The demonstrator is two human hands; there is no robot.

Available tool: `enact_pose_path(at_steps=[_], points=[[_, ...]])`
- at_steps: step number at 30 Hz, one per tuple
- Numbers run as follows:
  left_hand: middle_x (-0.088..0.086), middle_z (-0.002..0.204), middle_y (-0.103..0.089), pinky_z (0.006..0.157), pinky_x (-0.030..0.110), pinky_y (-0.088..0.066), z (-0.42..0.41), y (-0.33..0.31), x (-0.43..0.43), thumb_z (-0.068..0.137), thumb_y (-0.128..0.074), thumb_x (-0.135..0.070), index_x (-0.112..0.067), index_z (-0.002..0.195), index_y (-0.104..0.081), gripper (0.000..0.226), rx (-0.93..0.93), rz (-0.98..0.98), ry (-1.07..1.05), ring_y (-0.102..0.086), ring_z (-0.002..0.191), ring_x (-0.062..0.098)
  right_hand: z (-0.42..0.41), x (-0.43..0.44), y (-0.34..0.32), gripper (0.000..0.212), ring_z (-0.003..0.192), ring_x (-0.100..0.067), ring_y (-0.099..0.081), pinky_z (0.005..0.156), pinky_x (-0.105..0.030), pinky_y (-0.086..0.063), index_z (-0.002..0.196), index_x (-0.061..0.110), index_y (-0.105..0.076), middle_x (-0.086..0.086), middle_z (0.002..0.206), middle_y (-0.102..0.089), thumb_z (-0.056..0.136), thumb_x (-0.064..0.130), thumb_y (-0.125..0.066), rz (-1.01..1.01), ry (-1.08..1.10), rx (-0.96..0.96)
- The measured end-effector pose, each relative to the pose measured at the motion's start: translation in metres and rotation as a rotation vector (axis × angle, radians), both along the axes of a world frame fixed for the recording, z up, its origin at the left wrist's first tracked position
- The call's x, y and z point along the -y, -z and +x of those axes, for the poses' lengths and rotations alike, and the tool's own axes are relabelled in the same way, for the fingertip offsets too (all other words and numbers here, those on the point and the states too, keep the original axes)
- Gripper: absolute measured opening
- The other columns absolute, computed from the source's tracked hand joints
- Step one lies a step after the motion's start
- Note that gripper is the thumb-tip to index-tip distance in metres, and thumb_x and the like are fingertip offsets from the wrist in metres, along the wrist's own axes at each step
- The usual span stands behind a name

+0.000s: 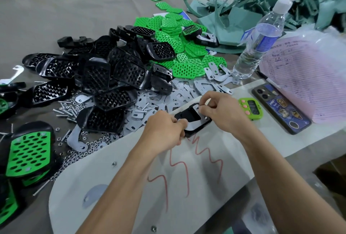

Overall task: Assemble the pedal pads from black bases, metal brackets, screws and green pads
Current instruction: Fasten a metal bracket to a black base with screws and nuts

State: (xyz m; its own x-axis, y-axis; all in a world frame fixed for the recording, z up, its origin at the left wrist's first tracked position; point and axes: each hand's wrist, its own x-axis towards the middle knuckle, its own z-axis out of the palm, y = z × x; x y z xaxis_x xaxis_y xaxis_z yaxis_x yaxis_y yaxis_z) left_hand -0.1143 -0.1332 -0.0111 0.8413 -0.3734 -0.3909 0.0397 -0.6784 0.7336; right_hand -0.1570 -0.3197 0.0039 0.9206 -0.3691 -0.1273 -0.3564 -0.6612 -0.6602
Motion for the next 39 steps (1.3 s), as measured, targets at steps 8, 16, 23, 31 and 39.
enact_pose_path(at_steps=[8,16,23,31,39], points=[[-0.007,0.054,-0.068,0.06,0.026,-0.057,-0.007,-0.003,-0.024,0.076,-0.076,-0.042,-0.026,0.066,-0.074,0.019,0.104,-0.025,-0.189,-0.066,0.049,0.011,-0.013,-0.01,0.006,0.021,0.059,-0.009,-0.051,0.061,-0.028,-0.041,0.088,0.033,-0.066,0.004,0.073,-0.069,0.079,0.016,-0.074,0.198,-0.066,0.013],[0.004,0.061,-0.072,0.054,0.026,-0.055,-0.017,0.003,-0.05,0.082,-0.08,-0.011,-0.023,0.071,-0.079,0.016,0.042,-0.322,-0.349,-0.065,0.05,0.013,-0.019,-0.04,0.025,0.051,0.065,-0.011,-0.049,0.067,-0.024,-0.046,0.091,0.039,-0.077,0.014,0.087,-0.066,0.076,-0.009,-0.068,0.28,-0.025,0.263],[0.013,0.064,-0.072,0.051,0.021,-0.052,-0.013,0.002,-0.051,0.083,-0.075,0.005,-0.008,0.079,-0.08,0.014,-0.085,-0.461,-0.399,-0.06,0.051,0.015,-0.025,-0.044,0.021,0.013,0.078,-0.014,-0.06,0.073,-0.025,-0.047,0.081,0.034,-0.079,0.018,0.096,-0.07,0.078,0.027,-0.069,0.331,-0.007,0.264],[0.014,0.064,-0.073,0.049,0.02,-0.05,-0.001,0.004,-0.052,0.079,-0.078,0.002,-0.009,0.078,-0.079,0.012,-0.074,-0.413,-0.323,-0.061,0.049,0.017,-0.022,-0.061,0.019,0.033,0.085,0.007,-0.051,0.069,-0.008,-0.034,0.082,0.032,-0.065,0.016,0.097,-0.057,0.062,0.041,-0.09,0.049,-0.026,0.235],[0.012,0.06,-0.07,0.049,0.022,-0.048,0.003,0.012,-0.058,0.081,-0.079,0.002,-0.012,0.08,-0.08,0.014,0.0,-0.454,-0.19,-0.058,0.049,0.016,-0.019,-0.071,0.022,0.021,0.109,-0.01,-0.043,0.086,-0.014,-0.032,0.077,0.048,-0.069,0.018,0.112,-0.05,0.066,0.051,-0.087,0.021,-0.068,0.153]])
